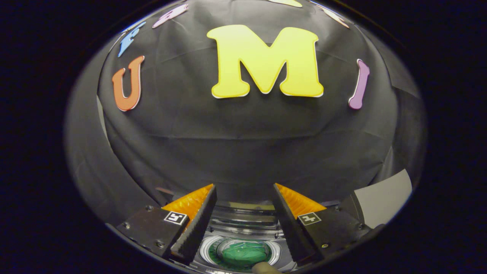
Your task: Put the clothes into the washing machine and then close the washing machine lid.
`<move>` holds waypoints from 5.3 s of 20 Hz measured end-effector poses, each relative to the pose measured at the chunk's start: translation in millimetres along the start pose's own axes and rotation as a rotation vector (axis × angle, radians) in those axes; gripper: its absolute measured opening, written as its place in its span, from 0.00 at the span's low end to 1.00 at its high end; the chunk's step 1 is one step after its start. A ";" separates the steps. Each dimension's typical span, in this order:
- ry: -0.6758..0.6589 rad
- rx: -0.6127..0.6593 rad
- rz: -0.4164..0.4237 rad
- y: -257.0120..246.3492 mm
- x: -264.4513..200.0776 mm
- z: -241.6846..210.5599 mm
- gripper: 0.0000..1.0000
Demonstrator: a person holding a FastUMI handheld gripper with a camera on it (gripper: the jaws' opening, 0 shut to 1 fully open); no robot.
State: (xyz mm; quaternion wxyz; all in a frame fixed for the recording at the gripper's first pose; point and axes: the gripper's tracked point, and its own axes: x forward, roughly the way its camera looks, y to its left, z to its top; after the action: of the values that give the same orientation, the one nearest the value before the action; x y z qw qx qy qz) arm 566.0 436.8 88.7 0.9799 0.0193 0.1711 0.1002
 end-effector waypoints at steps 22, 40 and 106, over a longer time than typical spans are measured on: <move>0.110 0.054 -0.084 -7.7 32.2 -33.7 0.92; 0.059 0.036 -0.057 -0.4 -23.6 -74.2 0.92; -0.309 0.099 -0.090 -391.1 -560.0 -289.0 0.99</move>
State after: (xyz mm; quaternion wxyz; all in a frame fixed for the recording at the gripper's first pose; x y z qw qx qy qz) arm 26.2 -58.9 -25.7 0.9959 0.0752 0.0240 0.0436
